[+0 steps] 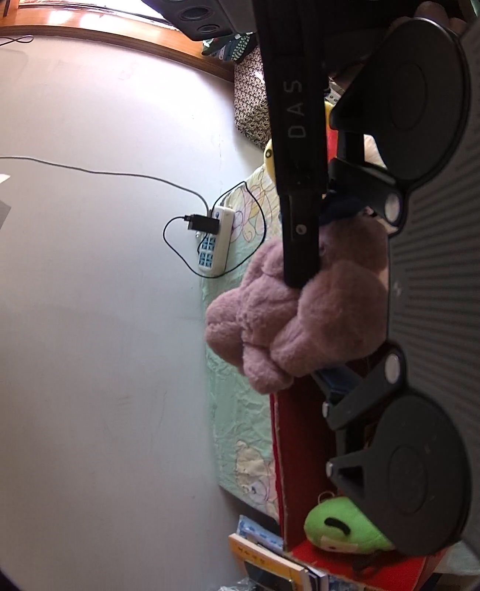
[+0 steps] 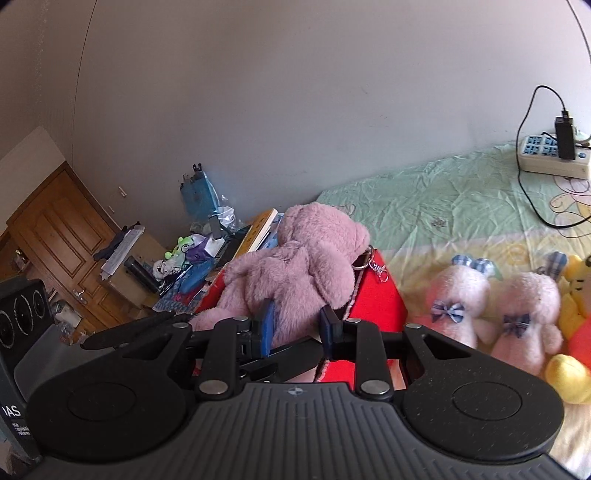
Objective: Organize objects
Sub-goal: 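Carry the mauve bear and lower it into the box beside the green plush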
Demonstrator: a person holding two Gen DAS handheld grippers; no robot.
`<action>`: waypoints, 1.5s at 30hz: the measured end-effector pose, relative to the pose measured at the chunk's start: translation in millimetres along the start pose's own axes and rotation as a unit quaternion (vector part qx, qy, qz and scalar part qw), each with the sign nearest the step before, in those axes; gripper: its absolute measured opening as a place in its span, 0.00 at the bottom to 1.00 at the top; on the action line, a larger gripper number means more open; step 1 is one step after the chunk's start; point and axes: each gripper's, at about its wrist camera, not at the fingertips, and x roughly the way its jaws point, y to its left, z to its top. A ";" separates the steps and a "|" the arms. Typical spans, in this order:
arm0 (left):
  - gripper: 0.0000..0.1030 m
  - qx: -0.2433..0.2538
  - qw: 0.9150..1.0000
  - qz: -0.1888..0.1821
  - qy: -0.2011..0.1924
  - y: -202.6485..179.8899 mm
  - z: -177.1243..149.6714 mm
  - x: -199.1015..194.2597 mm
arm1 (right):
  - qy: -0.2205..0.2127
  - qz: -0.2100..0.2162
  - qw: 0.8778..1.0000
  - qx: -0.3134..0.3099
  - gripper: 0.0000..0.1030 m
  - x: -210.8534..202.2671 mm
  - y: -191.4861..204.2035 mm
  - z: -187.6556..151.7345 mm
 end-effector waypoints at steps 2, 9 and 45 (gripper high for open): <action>0.73 -0.003 1.000 0.005 0.004 20.6 -0.8 -4.1 | 0.003 0.000 1.000 0.000 0.27 17.6 10.5 -1.9; 0.73 -0.001 1.000 0.005 0.020 78.5 -6.9 -8.3 | 0.012 -0.005 1.000 0.010 0.27 59.0 32.9 -9.9; 0.81 0.019 0.983 0.067 0.169 168.2 -45.9 61.8 | 0.140 -0.064 0.987 0.050 0.28 167.1 38.2 -40.7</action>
